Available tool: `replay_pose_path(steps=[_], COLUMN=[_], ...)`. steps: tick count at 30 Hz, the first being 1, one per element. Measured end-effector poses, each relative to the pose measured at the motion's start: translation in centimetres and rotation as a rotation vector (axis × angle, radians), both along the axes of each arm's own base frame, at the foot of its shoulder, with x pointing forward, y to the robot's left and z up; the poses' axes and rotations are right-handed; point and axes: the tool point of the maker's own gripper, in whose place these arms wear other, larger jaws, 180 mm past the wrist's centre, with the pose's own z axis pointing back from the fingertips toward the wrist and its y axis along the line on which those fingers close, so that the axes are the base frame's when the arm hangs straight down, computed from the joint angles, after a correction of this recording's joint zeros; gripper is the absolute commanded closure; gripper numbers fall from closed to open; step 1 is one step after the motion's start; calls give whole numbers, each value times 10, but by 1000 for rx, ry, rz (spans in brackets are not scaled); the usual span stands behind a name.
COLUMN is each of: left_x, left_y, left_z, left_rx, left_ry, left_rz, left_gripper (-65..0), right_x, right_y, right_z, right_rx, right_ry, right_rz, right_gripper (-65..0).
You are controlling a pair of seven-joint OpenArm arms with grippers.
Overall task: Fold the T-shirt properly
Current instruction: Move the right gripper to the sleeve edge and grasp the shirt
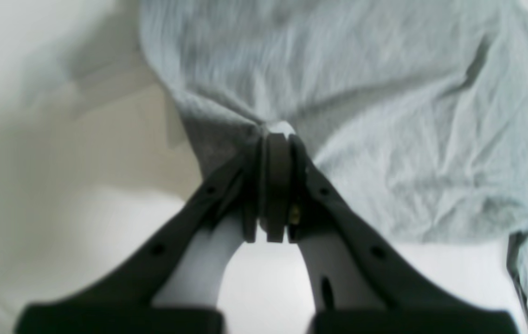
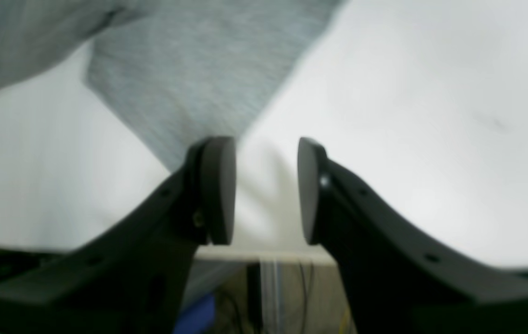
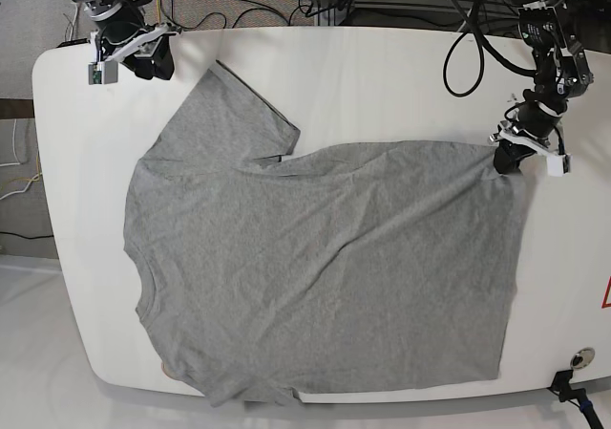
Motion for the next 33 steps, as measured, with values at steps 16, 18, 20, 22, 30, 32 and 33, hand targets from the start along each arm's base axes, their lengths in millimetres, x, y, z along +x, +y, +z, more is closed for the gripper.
replay_pose_path(steps=[16,18,20,22,30,32,33], left_x=[-4,-4,-3,-2,3,4,4], left_y=[0,0,1,1,5,5,6], left_z=[-2,-2,0,1,8,9,8], left_rx=[-3,-3,1,1,0,-6,-3], left_ry=[3,3,-4,-6,-23,-25,-17], left_rz=[-5,-5,-5,-4,3,1,-3], left_gripper=[0,0,0,0,0,0,0], right_x=[19,22,26,33,37,40,40], right_y=[23,34,40,46,33,30,30], right_z=[-48,-52,-54,-53,-59,-59,-60], right_rx=[87,82,54,57,-83,-111,-118], right_ry=[55,63,64,55,77,75,75], right_rz=[9,44,78,84,94,102,102], right_gripper=[-129,-75,-17,0,0,0,0])
